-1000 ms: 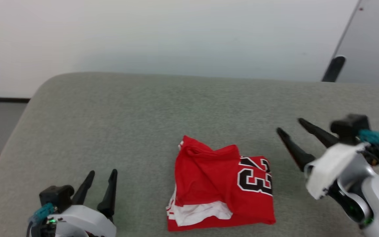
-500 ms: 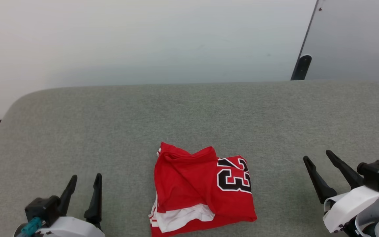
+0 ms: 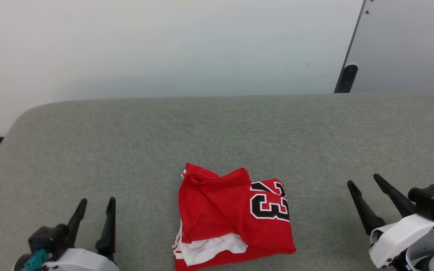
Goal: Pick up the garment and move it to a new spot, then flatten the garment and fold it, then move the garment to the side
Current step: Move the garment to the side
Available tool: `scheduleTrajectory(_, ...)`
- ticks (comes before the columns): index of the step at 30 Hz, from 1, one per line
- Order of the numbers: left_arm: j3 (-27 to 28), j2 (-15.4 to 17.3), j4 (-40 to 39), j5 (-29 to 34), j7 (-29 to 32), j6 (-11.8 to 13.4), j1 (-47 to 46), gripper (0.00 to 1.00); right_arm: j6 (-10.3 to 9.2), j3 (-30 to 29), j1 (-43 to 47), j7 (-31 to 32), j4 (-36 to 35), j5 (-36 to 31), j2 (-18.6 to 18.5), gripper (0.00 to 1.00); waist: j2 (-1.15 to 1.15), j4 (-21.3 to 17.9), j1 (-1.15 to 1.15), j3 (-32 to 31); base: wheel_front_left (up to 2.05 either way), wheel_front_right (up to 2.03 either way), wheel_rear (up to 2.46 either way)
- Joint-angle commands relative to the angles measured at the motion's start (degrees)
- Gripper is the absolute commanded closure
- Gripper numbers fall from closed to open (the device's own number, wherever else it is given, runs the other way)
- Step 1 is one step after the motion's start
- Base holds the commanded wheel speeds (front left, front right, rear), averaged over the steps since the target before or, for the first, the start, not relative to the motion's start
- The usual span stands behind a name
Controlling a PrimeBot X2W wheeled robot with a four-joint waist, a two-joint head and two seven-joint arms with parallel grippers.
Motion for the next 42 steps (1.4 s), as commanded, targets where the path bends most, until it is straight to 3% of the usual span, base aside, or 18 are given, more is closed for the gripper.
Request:
scheduleTrajectory(1, 0.39, -0.03, 0.0, 0.31, 0.05, 0.01, 0.37, 0.0, -0.09, 0.13, 0.4, 0.31, -0.22, -0.02, 0.16, 0.0, 0.0, 0.56, 0.0, -0.06, 0.0, 0.0, 0.0)
scheduleTrajectory(9, 2.19, 0.56, 0.31, 0.44, 0.05, 1.84, 0.38, 0.0, -0.09, 2.75, -1.01, 3.61, -0.02, -0.09, 0.59, 0.0, 0.0, 4.86, 0.0, 0.77, 0.0, 0.0, 0.0)
scheduleTrajectory(23, 2.9, 1.09, -0.3, -0.66, 0.56, 2.57, 0.57, 0.0, -0.09, 3.74, -2.17, 6.96, 2.04, -0.08, 0.67, 0.0, 0.0, 12.17, 0.0, 2.67, 0.0, 0.0, 0.0)
scheduleTrajectory(34, 1.28, 0.04, -1.07, -0.86, 1.35, 2.71, -2.03, 0.0, -0.09, 3.88, -2.52, 23.48, 3.06, 1.41, 0.25, 0.0, 0.0, 14.52, 0.0, 7.49, 0.0, 0.0, 0.0)
scheduleTrajectory(42, 0.36, -1.21, -0.34, -1.03, 1.0, 2.26, -3.96, 0.0, -0.09, 3.49, -3.77, 29.79, 4.56, 0.0, 0.91, 0.0, 0.0, 15.65, 0.0, 10.48, 0.0, 0.0, 0.0)
